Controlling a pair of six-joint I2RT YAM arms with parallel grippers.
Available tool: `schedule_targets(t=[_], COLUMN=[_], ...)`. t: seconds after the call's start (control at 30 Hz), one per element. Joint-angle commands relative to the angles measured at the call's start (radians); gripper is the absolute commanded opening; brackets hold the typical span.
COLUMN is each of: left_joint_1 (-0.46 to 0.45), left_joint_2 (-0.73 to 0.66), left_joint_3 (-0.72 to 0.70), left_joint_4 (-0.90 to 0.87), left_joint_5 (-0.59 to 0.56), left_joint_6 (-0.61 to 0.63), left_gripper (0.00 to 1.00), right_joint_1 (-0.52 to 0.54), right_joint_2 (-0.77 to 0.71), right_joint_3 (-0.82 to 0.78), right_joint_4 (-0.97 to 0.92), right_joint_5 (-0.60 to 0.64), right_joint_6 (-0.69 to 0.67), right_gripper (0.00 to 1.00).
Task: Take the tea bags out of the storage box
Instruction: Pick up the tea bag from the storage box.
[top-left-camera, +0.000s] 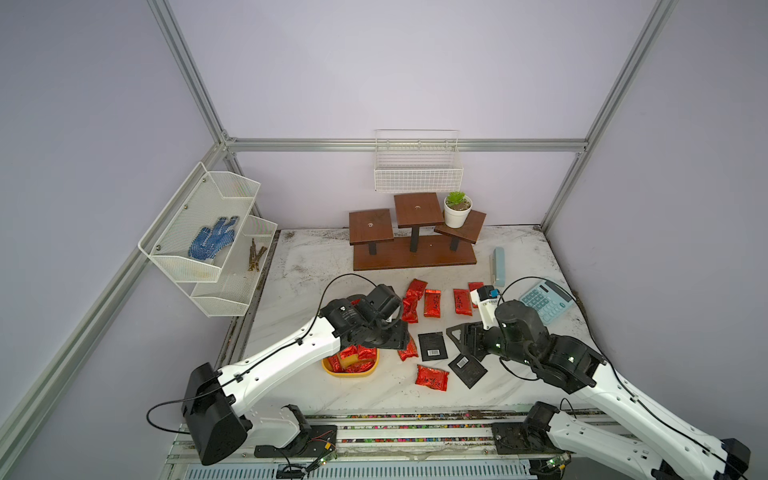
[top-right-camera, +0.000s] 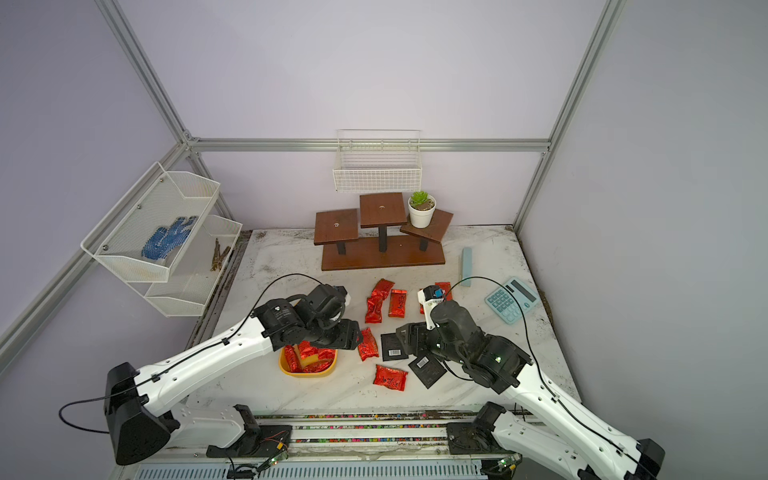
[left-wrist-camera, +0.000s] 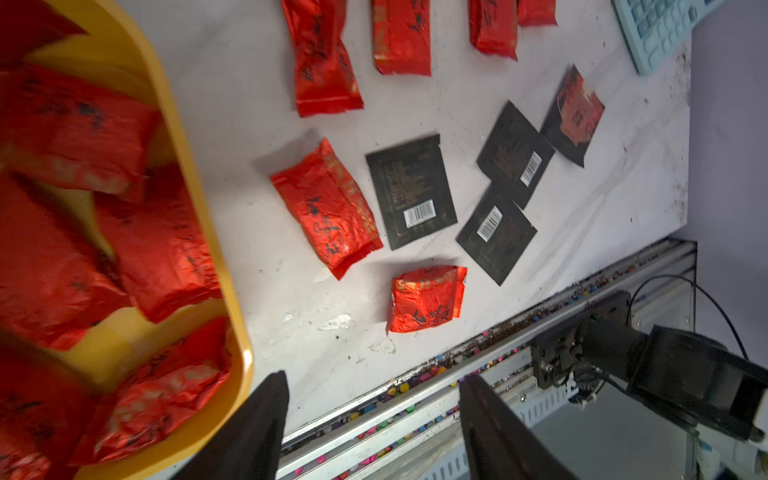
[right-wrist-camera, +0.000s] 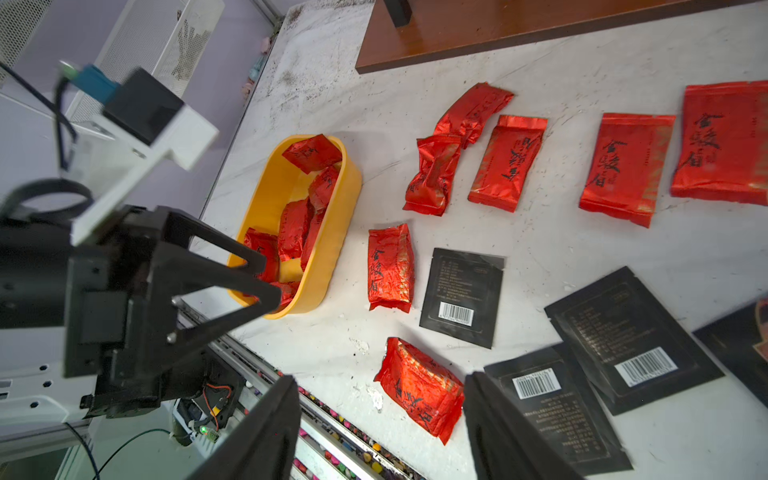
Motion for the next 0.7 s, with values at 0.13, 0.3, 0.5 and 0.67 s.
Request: schedule_targets(t=[0.13, 0.3, 0.5, 0.67], left_joint_1=[0.186, 0.241, 0.241, 0.241], left_joint_2=[-0.064, -0.032, -0.094, -0.151], left_joint_3=[-0.022, -0.038, -0.166, -0.283], left_joint_4=[-0.183, -0.254, -0.240, -0.188], left_joint_5=[-0.142, -0.183, -0.173, -0.184], left_joint_6=[0.122, 0.119, -0.010, -0.084], left_gripper=[0.70, 0.69, 0.65, 0.61], right_joint_1=[0.073, 0.147, 0.156, 0.157], right_joint_2=[0.115, 0.208, 0.228, 0.222], right_joint_3=[0.051, 0.095, 0.091, 0.077], right_joint_4=[0.140, 0.165, 0.198, 0.207], right_joint_5=[-0.038, -0.017, -0.019, -0.031], right_joint_6=[0.035, 0.037, 0.037, 0.028], right_gripper=[0.68, 0.62, 0.62, 0.62])
